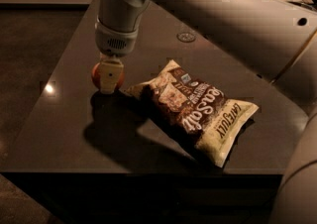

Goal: Move apple near brown chip bag

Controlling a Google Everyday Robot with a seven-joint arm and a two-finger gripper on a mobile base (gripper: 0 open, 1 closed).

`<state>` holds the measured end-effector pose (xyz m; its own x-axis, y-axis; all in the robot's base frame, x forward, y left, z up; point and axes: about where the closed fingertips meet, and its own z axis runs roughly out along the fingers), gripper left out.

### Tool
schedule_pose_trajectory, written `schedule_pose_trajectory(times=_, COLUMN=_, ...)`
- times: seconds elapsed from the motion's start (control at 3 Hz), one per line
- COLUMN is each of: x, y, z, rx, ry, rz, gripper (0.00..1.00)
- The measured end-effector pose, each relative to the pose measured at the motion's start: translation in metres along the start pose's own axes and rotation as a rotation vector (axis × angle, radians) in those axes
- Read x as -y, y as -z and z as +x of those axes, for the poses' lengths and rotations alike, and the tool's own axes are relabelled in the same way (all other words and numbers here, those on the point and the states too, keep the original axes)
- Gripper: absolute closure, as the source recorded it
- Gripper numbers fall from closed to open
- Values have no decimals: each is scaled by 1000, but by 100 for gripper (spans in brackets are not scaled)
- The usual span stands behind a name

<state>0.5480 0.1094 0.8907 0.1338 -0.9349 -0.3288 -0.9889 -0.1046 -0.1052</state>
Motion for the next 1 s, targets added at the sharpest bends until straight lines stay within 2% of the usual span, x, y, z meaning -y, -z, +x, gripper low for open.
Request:
schedule_pose_trajectory(times=0.67, x=32, y=10, z=53, rx=-58, ry=-181, rz=69, gripper=100)
schedule_pose_trajectory(times=1.0, x=42, y=7, z=70, rx=-68, ry=-266, rz=85, gripper=85)
